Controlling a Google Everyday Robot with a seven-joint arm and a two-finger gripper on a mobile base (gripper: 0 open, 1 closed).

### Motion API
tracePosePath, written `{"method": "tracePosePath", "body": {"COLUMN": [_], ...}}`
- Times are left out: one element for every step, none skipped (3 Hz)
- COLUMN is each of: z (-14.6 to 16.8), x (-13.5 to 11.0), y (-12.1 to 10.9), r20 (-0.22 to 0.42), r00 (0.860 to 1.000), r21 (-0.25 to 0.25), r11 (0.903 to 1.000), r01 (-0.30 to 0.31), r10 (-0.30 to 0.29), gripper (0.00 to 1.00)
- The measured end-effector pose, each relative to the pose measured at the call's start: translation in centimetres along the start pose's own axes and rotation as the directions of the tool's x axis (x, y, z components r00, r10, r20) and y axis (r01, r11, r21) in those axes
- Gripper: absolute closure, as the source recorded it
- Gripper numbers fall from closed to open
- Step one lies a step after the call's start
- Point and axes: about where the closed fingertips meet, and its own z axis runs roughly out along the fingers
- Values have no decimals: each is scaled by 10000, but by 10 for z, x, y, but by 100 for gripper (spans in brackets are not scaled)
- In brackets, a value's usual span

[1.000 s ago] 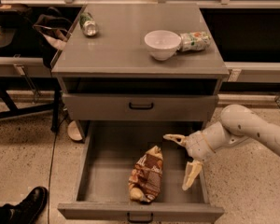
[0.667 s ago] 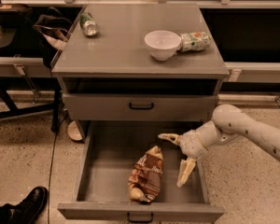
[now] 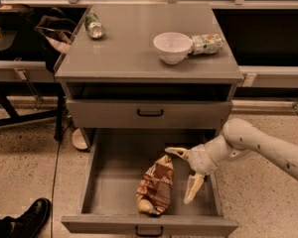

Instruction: Pick brown chip bag from middle drawer and place on counter

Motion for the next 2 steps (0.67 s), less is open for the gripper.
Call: {"method": "tracePosePath", "body": {"z": [10,16], "x": [7,15], "y": [2,-1], "r20": [268,310], "r00": [9996,9992], "r21": [-30,56], "r11": [9999,9996], "r01": [-132,-266], "r10": [133,264], "gripper": [0,0]}}
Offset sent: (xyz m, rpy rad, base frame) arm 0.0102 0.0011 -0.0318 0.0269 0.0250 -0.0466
